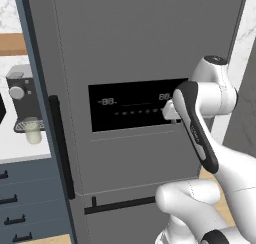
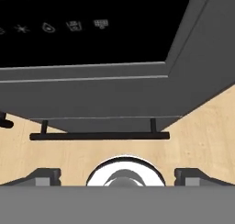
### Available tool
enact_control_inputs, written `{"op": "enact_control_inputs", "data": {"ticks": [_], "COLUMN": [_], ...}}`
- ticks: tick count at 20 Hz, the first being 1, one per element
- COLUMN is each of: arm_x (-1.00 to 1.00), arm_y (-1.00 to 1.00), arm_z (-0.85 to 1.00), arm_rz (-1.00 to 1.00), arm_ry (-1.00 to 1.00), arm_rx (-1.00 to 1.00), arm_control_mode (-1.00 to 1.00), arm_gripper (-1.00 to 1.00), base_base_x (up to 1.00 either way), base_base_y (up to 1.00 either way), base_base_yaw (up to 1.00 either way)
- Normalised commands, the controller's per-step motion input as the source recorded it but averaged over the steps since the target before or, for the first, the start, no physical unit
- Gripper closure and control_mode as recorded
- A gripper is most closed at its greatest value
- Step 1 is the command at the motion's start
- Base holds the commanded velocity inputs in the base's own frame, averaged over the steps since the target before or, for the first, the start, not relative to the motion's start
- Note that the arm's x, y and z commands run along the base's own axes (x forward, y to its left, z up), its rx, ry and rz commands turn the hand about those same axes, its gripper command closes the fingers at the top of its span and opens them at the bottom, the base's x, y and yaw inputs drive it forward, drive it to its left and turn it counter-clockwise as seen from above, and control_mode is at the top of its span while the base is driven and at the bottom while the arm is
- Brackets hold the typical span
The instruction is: Grab a lemon wedge from the fridge and one ice cube from the ice bowl, and put them in the glass of lemonade.
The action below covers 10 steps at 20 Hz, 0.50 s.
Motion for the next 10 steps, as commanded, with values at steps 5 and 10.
{"op": "enact_control_inputs", "data": {"ticks": [5, 10], "arm_x": [0.0, -0.01], "arm_y": [0.0, 0.0], "arm_z": [0.0, 0.0], "arm_rz": [0.0, 0.0], "arm_ry": [0.0, 0.0], "arm_rx": [0.0, 0.0], "arm_control_mode": [-1.0, 1.0], "arm_gripper": [-1.0, -1.0], "base_base_x": [0.0, -0.22], "base_base_y": [0.0, 0.38], "base_base_yaw": [0.0, 0.0]}}
